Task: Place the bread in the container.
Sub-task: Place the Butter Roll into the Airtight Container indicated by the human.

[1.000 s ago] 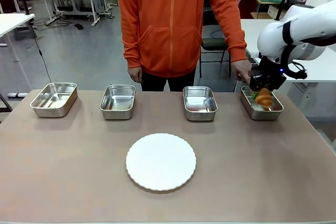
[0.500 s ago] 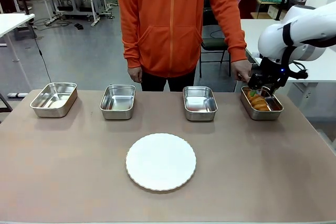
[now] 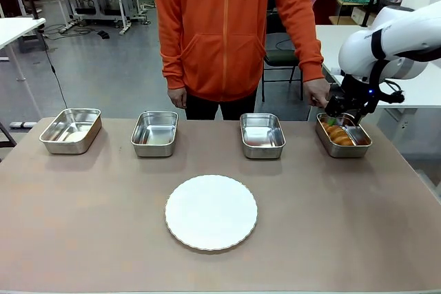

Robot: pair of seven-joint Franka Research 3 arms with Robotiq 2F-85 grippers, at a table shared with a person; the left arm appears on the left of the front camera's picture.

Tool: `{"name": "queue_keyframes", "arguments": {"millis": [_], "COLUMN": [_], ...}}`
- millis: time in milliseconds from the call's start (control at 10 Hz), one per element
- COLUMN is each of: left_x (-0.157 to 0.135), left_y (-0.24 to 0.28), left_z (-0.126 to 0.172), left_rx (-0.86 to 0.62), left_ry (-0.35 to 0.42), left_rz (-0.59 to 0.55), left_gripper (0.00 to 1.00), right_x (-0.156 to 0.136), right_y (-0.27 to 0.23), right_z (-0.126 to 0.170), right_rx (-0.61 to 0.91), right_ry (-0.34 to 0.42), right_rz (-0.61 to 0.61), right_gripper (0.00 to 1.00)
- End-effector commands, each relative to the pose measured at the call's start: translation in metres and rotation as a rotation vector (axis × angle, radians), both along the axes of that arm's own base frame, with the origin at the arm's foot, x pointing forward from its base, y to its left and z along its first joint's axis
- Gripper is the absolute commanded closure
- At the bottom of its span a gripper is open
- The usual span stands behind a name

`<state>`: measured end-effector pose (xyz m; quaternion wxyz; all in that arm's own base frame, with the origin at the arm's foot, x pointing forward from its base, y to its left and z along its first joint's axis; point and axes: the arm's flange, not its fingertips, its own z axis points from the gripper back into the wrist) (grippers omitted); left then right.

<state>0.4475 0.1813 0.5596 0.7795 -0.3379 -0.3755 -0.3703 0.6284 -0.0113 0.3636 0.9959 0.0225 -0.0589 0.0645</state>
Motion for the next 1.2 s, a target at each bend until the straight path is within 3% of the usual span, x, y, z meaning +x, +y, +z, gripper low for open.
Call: {"name": "queue_keyframes", "arguments": {"millis": [0,800,1100], "left_x": [-0.001,-0.001,-0.001], "left_y": [-0.001,-0.001,-0.001], "left_z": [0.001,0.001,0.001], "left_rx": [-0.001,-0.001,-0.001], "left_ry": [-0.011,-0.011,-0.011], "left_rz": [-0.013,-0.013,-0.013], "left_gripper": [0.0,0.0,0.0], "right_x": [0.0,0.0,-0.079], "right_y": [-0.001,0.0,0.017], "right_z": [0.0,-0.001,0.048], "right_rx": [-0.001,0.0,0.027], "right_ry": [-0.002,0.001,-0.2], "right_rz": [0.002,0.0,-0.132], "right_gripper": [0.0,0.0,0.0]}}
